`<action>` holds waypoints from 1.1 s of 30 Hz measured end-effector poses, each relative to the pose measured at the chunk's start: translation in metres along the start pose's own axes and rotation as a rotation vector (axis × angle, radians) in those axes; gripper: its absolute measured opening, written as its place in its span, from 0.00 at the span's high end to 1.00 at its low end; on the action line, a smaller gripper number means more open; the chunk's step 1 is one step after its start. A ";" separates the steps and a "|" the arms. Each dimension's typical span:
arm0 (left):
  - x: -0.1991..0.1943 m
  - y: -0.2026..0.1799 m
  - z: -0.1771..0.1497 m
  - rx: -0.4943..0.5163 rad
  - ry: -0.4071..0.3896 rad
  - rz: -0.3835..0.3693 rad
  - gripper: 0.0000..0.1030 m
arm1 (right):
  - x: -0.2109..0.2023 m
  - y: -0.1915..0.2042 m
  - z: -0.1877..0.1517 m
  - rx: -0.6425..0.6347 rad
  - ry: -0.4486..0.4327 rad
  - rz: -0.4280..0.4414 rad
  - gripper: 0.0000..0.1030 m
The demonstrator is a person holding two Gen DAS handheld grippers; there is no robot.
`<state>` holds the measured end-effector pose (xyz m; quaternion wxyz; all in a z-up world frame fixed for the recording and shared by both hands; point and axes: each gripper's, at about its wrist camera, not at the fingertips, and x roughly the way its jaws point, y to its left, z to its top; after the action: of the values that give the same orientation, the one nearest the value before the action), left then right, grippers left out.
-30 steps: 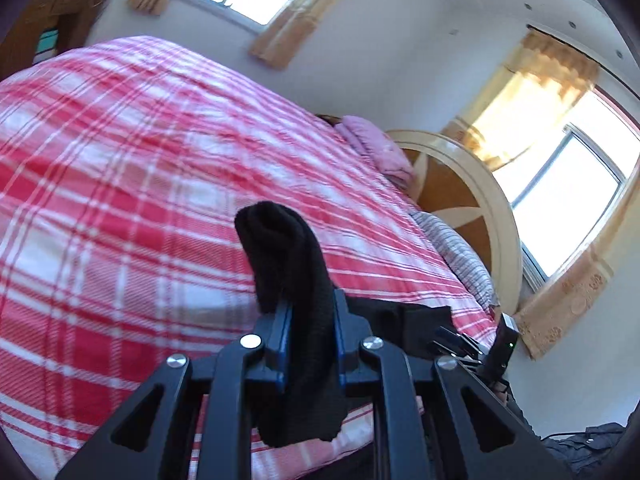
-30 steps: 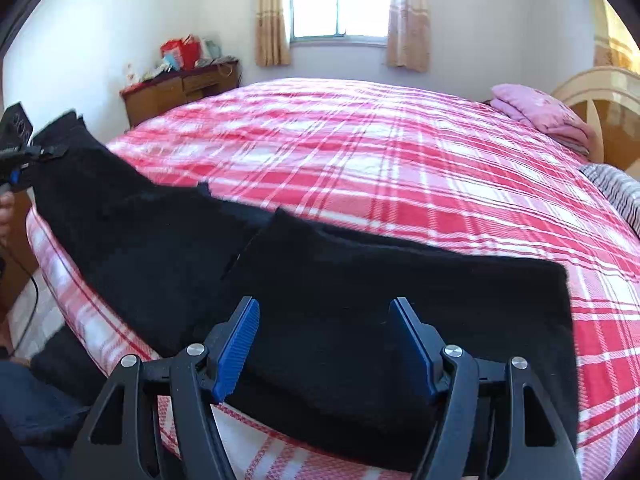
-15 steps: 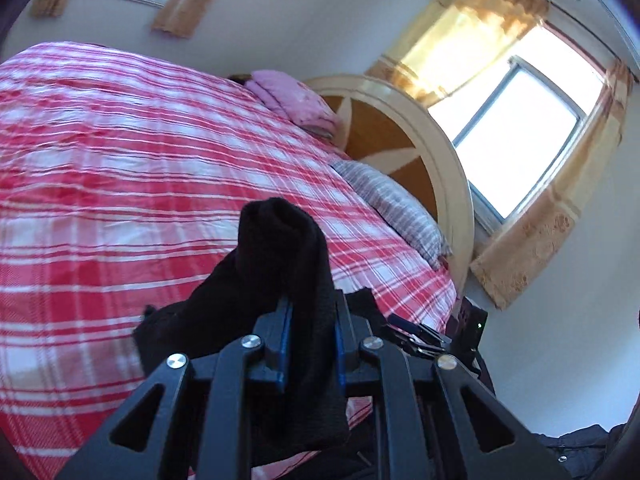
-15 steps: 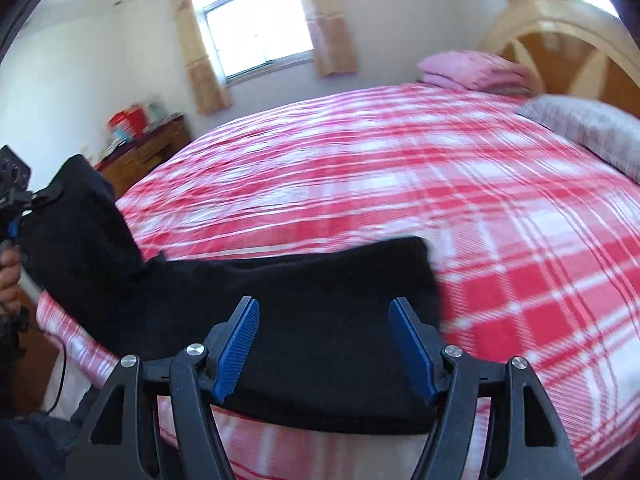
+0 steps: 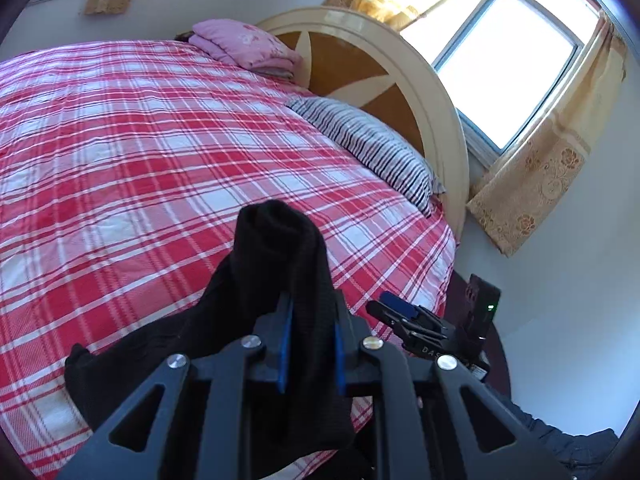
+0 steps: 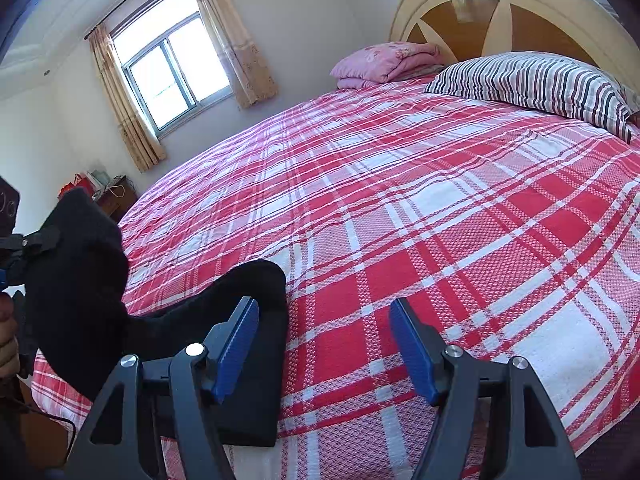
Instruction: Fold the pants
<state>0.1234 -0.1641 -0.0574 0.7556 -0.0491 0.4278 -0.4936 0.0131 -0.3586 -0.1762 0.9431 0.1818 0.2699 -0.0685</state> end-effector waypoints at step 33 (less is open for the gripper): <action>0.025 0.020 -0.061 0.160 -0.037 0.498 0.17 | -0.033 0.067 -0.003 -0.194 -0.113 0.122 0.29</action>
<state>0.0988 -0.1525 -0.1200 0.8630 0.1083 0.3724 -0.3238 -0.0013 -0.2949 -0.1403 0.9724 0.1015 0.2101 0.0055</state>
